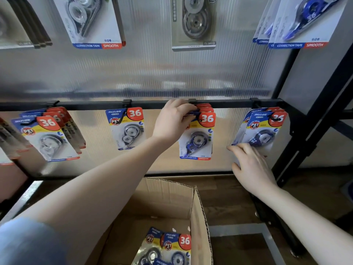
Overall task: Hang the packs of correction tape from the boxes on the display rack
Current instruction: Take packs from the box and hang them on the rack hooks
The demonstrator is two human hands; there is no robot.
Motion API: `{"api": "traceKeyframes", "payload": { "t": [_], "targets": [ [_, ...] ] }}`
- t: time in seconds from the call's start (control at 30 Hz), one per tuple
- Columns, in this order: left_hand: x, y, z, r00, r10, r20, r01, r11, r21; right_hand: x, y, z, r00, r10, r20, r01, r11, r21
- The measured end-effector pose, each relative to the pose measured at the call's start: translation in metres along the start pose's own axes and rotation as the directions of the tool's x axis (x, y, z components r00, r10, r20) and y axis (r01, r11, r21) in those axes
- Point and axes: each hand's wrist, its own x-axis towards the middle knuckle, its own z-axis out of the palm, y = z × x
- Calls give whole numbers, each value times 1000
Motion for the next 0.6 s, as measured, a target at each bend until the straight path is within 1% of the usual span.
{"api": "traceKeyframes", "payload": {
  "t": [0.1, 0.23, 0.37, 0.53, 0.6],
  "targets": [
    [-24, -6, -16, 1000, -18, -22, 19, 998, 59, -1, -12, -1, 1000, 4, 6, -4, 1000, 14],
    [-75, -24, -42, 999, -26, 48, 19, 991, 133, -4, -36, 3, 999, -39, 13, 39, 999, 25],
    [-122, -52, -61, 987, -112, 114, 91, 980, 176, -7, -67, 15, 995, -78, 57, 78, 997, 5],
    [-171, -78, -74, 954, -237, 182, 203, 961, 188, -13, -108, 37, 975, -192, 117, 197, 980, -35],
    [-192, -85, -73, 938, -270, 218, 232, 955, 185, -19, -124, 48, 957, -238, 164, 249, 967, -54]
  ]
}}
